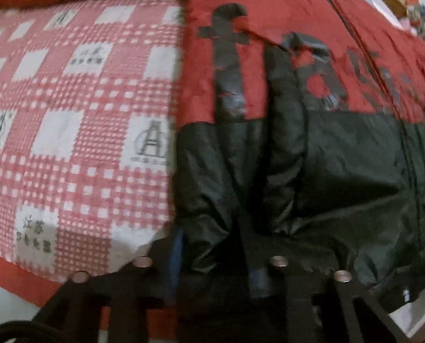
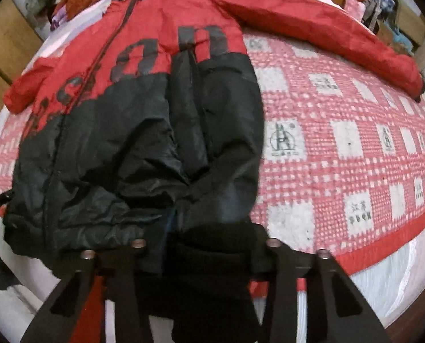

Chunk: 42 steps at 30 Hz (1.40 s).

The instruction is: Fold large clothes

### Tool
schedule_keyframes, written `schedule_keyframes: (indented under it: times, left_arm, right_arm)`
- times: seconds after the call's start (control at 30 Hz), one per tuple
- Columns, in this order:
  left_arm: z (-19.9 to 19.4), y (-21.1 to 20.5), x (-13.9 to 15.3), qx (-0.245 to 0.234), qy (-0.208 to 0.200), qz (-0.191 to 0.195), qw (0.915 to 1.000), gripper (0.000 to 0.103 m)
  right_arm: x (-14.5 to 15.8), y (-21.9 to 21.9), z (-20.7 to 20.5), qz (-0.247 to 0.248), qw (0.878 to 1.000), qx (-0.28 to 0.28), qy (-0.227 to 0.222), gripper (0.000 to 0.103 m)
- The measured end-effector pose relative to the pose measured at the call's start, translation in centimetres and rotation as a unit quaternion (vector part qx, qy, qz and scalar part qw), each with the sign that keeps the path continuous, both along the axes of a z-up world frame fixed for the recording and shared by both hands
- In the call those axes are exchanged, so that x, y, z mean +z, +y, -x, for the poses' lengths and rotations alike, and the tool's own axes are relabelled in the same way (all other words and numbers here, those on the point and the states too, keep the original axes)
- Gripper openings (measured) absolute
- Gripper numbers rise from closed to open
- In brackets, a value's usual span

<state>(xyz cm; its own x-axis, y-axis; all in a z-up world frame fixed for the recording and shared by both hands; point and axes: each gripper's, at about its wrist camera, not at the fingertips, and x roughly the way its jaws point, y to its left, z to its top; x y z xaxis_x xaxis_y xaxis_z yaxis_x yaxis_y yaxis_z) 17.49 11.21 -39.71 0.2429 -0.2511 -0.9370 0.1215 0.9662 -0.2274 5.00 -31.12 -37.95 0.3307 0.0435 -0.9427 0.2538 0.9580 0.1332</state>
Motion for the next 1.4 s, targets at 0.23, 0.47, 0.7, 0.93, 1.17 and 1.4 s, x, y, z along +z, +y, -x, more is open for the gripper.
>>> schedule_keyframes:
  times: [0.23, 0.47, 0.7, 0.93, 1.17, 1.4]
  left_arm:
    - [-1.3, 1.3, 2.0, -0.039, -0.013, -0.001, 0.9992, 0.010]
    - [-1.5, 4.5, 3.6, -0.020, -0.029, -0.015, 0.9993, 0.010]
    - [-0.3, 3.5, 2.9, -0.033, -0.016, -0.057, 0.9977, 0.028]
    - [0.2, 2.4, 6.7, -0.033, -0.065, -0.082, 0.9939, 0.031]
    - [-4.8, -5.4, 6.7, -0.060, -0.124, -0.028, 0.9901, 0.039]
    - [-8.1, -7.2, -0.3, -0.076, -0.086, -0.071, 0.9909, 0.045]
  right_arm:
    - [2.6, 0.5, 0.0, 0.005, 1.000, 0.001, -0.022, 0.028]
    - [5.6, 4.1, 1.8, -0.018, 0.998, 0.028, -0.047, 0.027]
    - [0.6, 1.5, 2.3, -0.059, 0.996, -0.045, 0.042, 0.040]
    - [5.4, 1.4, 1.3, 0.075, 0.997, -0.013, 0.024, 0.063]
    - [8.1, 3.5, -5.5, 0.139, 0.990, 0.003, -0.033, 0.064]
    - [2.2, 7.5, -13.9, 0.115, 0.992, 0.049, 0.000, 0.064]
